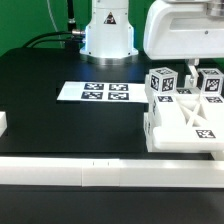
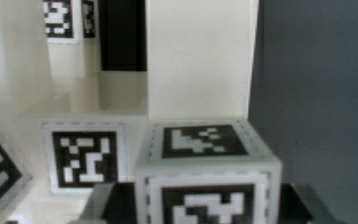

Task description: Assemble chair

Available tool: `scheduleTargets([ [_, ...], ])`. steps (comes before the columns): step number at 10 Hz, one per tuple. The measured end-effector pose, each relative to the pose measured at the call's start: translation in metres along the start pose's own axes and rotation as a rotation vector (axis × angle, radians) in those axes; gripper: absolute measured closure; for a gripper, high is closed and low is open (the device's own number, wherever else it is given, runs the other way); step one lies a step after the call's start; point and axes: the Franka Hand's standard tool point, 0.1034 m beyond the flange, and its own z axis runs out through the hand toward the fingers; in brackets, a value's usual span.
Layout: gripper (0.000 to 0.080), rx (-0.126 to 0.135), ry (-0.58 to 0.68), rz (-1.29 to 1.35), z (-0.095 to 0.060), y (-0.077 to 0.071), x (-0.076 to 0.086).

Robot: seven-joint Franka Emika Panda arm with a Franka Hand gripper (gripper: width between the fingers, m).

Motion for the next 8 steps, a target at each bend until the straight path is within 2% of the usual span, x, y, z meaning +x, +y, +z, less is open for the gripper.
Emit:
scheduleTargets([
  [2,0.0515,0.001,0.000,0.026,0.0000,0.0002,0.0000],
  [8,0.0515,0.023,0.037,0.517,-0.0003,0.0025,0.0041],
])
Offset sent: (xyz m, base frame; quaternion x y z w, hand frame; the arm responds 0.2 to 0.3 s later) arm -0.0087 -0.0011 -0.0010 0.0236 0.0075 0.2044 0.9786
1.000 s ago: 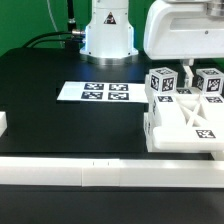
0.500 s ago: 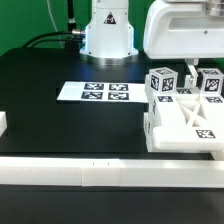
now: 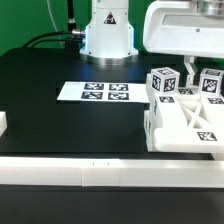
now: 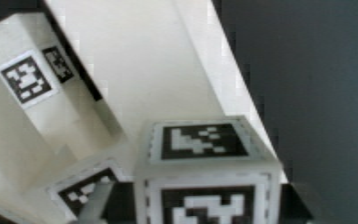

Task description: Assemble chair

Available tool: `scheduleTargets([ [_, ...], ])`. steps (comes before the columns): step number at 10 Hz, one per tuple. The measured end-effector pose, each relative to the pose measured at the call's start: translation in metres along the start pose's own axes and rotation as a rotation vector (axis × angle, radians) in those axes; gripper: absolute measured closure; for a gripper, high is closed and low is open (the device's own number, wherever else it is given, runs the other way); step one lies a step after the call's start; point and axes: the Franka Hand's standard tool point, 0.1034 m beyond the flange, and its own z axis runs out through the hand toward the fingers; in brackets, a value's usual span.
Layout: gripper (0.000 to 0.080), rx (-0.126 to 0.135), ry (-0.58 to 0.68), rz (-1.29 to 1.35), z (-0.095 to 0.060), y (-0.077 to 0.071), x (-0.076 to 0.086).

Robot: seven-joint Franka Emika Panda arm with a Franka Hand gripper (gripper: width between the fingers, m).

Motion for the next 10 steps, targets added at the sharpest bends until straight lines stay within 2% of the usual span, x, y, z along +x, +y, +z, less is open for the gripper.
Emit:
scheduleTargets([
  [4,0.0515,0.000,0.001,0.256,-0.0004,0.0009,0.0011],
  [5,0.0515,0.005,0.003,0.344,-0.0003,0.0013,0.0019],
  [6,0.0515,0.022,0.011,0.441,-0.0003,0.0033,0.0022],
  [10,0.0515,0.030,0.002,0.820,-0.0004,0.0035,0.0001],
])
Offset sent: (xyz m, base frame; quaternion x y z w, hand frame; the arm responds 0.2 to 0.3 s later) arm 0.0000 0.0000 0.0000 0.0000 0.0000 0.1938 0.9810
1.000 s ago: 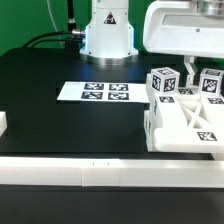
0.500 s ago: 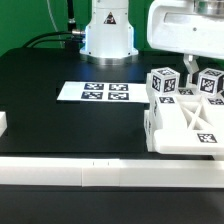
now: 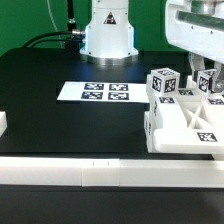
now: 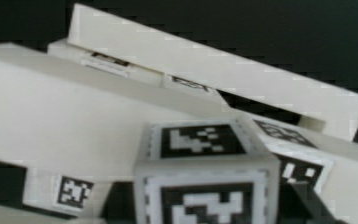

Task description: Assemble chair

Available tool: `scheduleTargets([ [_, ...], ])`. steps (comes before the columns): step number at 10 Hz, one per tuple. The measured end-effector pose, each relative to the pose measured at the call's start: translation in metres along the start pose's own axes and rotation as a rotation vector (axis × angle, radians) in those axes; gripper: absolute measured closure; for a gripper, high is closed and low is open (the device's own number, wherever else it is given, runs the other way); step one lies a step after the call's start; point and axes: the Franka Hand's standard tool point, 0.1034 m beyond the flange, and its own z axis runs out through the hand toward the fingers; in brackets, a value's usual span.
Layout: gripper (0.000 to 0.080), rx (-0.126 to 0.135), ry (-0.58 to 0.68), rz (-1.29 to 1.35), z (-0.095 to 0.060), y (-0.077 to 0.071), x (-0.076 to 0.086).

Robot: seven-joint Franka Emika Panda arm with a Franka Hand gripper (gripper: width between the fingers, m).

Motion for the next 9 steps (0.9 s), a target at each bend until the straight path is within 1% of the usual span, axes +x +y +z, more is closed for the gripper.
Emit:
scheduleTargets([
  [1,0.0515,0.000,-0.001,0.069,0.0000,0.0000,0.0008],
  [3,0.0511,-0.004,-0.001,0.010,0.0006,0.0006,0.0007],
  [5,0.0190,-0.031,-0.012,-0.051,-0.0035,-0.0019,-0.0026],
  [6,0.0190,-0.029,-0.012,-0.140,-0.0032,-0.0020,-0.0023],
  [7,0.0162,-0.029,-0.012,-0.224,-0.0031,-0.0018,-0.0021],
  [8,0.0153,-0.029,-0.014,-0.335,-0.0031,-0.0017,-0.0020],
  [9,0.0153,-0.040,-0.016,-0.426,-0.0035,-0.0012,-0.0027],
])
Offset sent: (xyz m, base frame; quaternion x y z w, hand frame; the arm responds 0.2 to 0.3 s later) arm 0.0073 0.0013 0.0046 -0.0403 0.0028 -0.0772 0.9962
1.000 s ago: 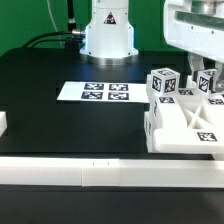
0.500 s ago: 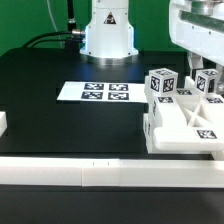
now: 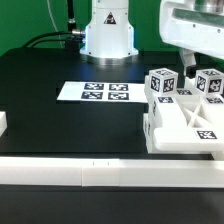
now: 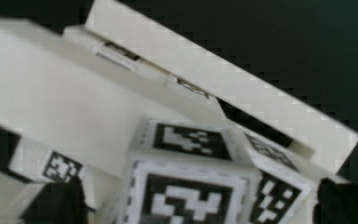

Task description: Assemble chair

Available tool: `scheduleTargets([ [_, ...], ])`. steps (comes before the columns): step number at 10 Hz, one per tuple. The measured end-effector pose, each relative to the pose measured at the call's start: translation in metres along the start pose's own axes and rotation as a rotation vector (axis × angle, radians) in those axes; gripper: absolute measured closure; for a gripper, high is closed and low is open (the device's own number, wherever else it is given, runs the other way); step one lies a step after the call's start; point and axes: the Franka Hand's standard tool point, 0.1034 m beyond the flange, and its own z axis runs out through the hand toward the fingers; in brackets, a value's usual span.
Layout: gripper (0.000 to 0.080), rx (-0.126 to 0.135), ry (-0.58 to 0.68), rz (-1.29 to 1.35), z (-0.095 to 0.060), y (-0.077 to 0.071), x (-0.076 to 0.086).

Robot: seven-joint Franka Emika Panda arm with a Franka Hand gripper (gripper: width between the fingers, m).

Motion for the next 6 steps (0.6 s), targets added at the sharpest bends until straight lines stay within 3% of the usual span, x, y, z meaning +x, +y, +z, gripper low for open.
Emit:
scheduleTargets([
  [6,0.0151,-0.020,0.005,-0.665,0.0002,-0.0033,-0.0068],
])
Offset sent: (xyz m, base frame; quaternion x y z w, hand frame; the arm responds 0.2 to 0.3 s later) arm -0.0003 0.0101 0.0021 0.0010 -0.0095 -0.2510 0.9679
